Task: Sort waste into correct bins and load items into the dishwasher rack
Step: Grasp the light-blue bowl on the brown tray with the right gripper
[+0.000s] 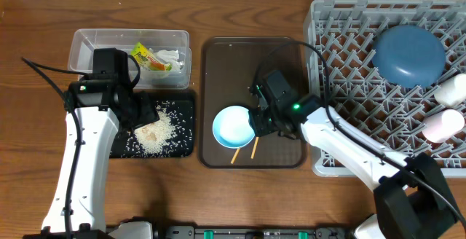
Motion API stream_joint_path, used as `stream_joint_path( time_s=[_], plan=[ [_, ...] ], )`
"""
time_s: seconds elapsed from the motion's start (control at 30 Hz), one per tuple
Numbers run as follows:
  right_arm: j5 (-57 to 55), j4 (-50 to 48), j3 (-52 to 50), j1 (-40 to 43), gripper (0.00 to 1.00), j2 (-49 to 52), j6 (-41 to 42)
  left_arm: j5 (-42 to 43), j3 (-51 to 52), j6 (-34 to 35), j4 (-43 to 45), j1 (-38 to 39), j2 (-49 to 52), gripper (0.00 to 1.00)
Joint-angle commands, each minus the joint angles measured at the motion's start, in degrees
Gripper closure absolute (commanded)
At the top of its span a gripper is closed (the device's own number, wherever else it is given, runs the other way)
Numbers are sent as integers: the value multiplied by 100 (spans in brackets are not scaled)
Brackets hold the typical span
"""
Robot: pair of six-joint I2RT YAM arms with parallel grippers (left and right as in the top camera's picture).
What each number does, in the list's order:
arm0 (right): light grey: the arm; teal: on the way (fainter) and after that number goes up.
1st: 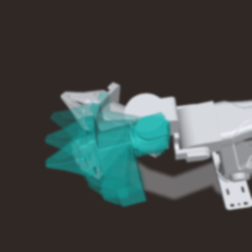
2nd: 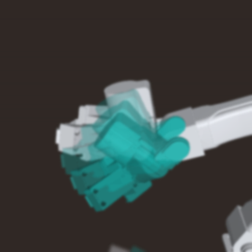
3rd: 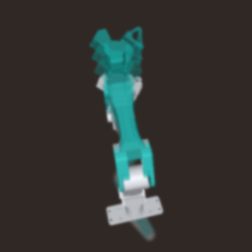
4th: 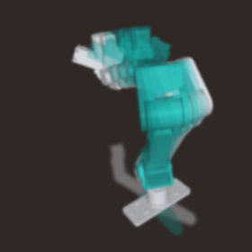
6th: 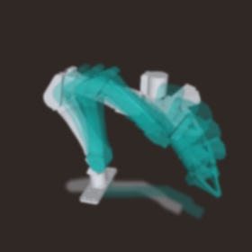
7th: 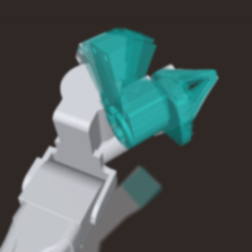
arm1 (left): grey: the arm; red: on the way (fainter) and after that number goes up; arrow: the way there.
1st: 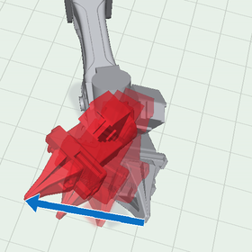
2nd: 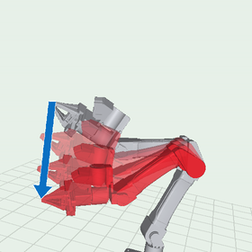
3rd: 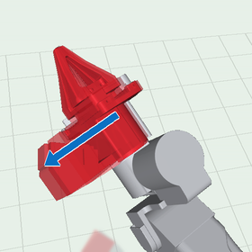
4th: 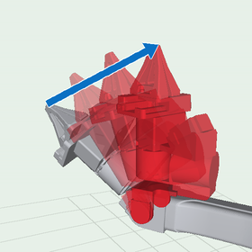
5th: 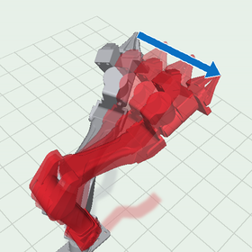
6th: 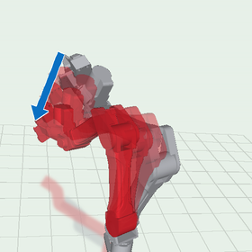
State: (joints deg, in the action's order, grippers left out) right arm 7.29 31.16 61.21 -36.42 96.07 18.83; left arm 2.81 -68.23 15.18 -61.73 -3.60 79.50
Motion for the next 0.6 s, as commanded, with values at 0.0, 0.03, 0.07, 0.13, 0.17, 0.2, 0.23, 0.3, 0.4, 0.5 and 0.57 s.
stream_joint_path(
  time_s=[0.0,0.03,0.07,0.13,0.17,0.2,0.23,0.3,0.4,0.5,0.57],
  plan=[
    [-341,-197,-210,-90,60,118,636,-26,-26,35,-39,-24,17,37],
    [-341,-214,-227,-101,62,140,708,-26,-26,35,-39,-24,17,36],
    [-341,-227,-234,-107,65,192,752,-26,-26,35,-39,-24,17,36],
    [-341,-256,-234,-111,69,264,752,-26,-26,35,-37,-24,17,36],
    [-341,-275,-234,-111,70,306,752,-26,-26,35,-37,-24,17,36],
    [-341,-306,-234,-111,71,328,752,-26,-26,35,-37,-24,17,36],
    [-341,-321,-234,-111,74,352,752,-26,-26,35,-37,-24,17,37],
    [-343,-315,-234,-109,78,385,752,-26,-26,35,-37,-24,17,37],
    [-341,-310,-234,-116,88,433,754,-26,-26,35,-37,-24,17,37],
    [-341,-334,-234,-116,95,433,844,-26,-26,35,-35,-24,17,36],
    [-341,-420,-232,-109,99,433,857,-26,-26,37,-35,-24,20,36]
  ],
)
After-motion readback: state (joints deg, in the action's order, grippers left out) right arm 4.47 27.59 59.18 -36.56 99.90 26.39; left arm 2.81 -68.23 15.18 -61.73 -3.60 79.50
